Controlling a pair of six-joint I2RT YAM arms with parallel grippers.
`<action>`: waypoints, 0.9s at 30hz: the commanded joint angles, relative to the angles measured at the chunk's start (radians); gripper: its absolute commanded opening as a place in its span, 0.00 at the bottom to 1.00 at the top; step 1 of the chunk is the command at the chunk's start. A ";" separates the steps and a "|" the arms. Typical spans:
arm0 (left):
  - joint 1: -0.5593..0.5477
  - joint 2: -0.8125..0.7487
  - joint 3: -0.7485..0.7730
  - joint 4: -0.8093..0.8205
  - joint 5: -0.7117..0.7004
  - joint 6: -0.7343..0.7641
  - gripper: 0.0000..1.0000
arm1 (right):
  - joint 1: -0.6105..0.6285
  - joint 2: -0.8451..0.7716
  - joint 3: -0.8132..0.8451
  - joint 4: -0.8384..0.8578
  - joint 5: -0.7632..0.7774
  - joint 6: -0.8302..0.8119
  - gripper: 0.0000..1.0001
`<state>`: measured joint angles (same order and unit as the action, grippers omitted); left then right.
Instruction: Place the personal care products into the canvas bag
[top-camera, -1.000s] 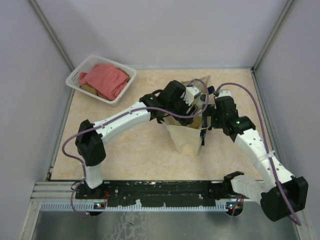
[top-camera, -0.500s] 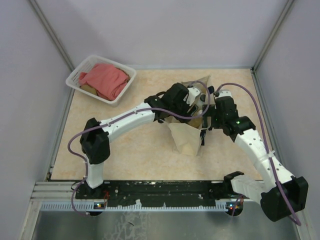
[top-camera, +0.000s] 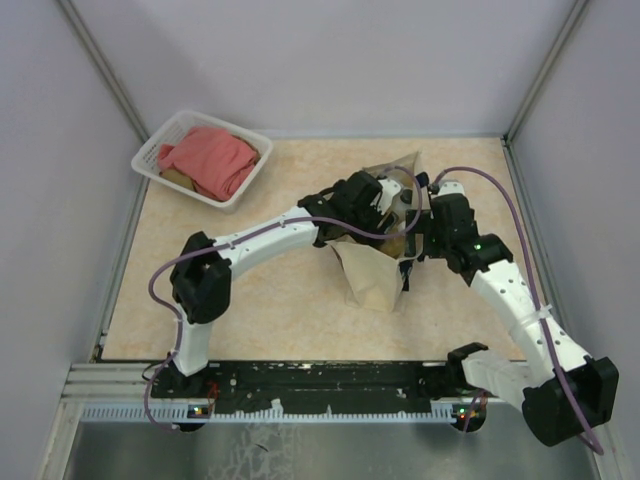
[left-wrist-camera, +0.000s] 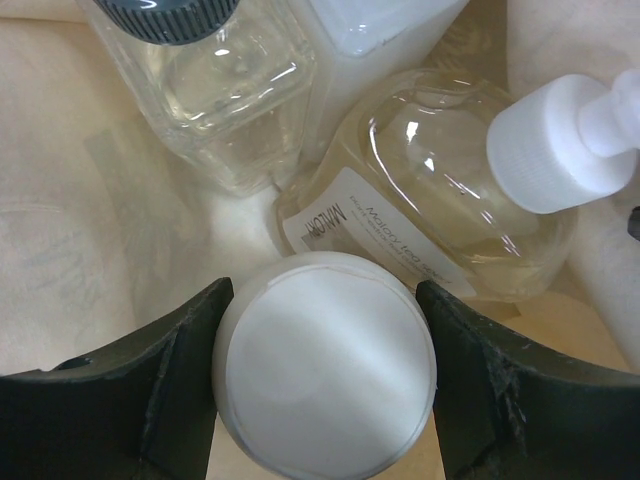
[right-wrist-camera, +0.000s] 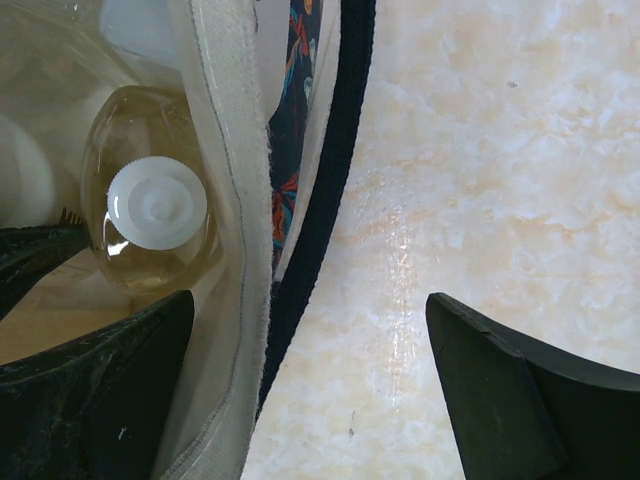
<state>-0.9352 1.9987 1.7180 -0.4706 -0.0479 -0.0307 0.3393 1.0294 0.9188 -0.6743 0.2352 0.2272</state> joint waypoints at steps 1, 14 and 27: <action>-0.008 -0.071 0.005 0.082 0.085 -0.048 0.57 | 0.000 -0.019 0.009 0.005 0.017 -0.020 0.99; -0.009 -0.207 0.004 0.106 0.250 -0.105 0.99 | 0.000 -0.031 0.022 0.013 -0.034 -0.025 0.99; -0.007 -0.533 -0.110 0.107 -0.160 -0.065 0.99 | 0.000 -0.077 0.171 -0.018 -0.114 -0.037 0.99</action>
<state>-0.9409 1.5997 1.6825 -0.3775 0.0757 -0.1158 0.3389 1.0073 0.9802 -0.7010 0.1471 0.2226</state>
